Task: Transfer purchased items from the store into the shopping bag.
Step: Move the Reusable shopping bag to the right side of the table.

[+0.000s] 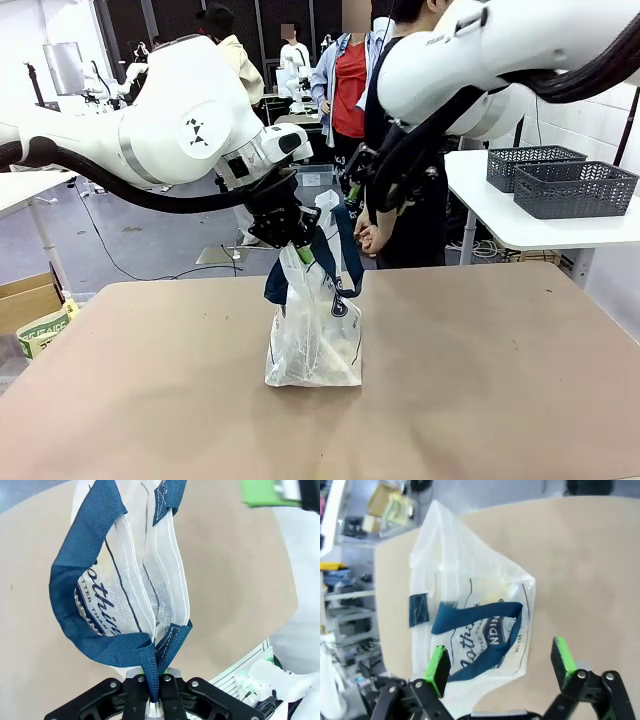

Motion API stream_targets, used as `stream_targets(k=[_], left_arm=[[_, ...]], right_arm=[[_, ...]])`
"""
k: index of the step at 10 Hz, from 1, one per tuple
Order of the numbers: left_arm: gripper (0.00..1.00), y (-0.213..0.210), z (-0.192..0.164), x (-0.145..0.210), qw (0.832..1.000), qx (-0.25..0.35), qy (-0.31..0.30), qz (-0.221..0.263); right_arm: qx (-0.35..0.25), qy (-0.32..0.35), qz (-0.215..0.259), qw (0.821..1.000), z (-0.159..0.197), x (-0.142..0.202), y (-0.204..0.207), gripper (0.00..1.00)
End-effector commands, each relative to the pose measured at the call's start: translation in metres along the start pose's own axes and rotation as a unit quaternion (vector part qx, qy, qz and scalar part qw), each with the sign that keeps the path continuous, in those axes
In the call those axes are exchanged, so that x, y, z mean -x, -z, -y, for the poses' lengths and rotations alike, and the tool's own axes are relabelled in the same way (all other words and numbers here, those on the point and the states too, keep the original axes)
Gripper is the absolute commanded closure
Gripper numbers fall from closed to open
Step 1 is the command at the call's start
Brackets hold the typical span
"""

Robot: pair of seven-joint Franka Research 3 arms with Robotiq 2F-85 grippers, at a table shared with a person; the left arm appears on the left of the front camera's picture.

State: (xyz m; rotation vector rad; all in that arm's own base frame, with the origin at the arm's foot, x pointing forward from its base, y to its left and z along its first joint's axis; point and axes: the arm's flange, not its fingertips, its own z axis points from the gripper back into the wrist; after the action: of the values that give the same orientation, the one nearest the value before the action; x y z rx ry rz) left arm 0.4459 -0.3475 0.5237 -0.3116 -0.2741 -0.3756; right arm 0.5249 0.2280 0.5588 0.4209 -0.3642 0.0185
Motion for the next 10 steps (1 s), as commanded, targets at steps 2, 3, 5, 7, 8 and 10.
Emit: stream_targets(k=[2, 3, 5, 7, 8, 10], left_arm=[[1.0, -0.001, 0.0, 0.0, 1.0, 0.001, -0.001, 0.001], [1.0, -0.001, 0.0, 0.0, 1.0, 0.001, -0.001, 0.001], [1.0, -0.001, 0.0, 0.0, 1.0, 0.001, -0.001, 0.001], [1.0, -0.001, 0.0, 0.0, 1.0, 0.001, -0.001, 0.001], [1.0, -0.001, 0.0, 0.0, 1.0, 0.001, -0.001, 0.001], [1.0, -0.001, 0.0, 0.0, 1.0, 0.001, -0.001, 0.001]], right_arm=[[-0.085, -0.173, -0.04, 0.98, 0.032, 0.021, -0.045, 0.0], [-0.111, -0.212, -0.033, 0.97, 0.041, 0.027, -0.059, 0.0], [-0.168, -0.258, -0.052, 0.95, 0.076, 0.033, -0.069, 0.0], [-0.175, -0.358, -0.033, 0.916, 0.1, 0.049, -0.063, 0.0], [-0.173, -0.381, -0.02, 0.908, 0.104, 0.055, -0.06, 0.0], [-0.162, -0.398, 0.016, 0.903, 0.111, 0.059, -0.052, 0.0]])
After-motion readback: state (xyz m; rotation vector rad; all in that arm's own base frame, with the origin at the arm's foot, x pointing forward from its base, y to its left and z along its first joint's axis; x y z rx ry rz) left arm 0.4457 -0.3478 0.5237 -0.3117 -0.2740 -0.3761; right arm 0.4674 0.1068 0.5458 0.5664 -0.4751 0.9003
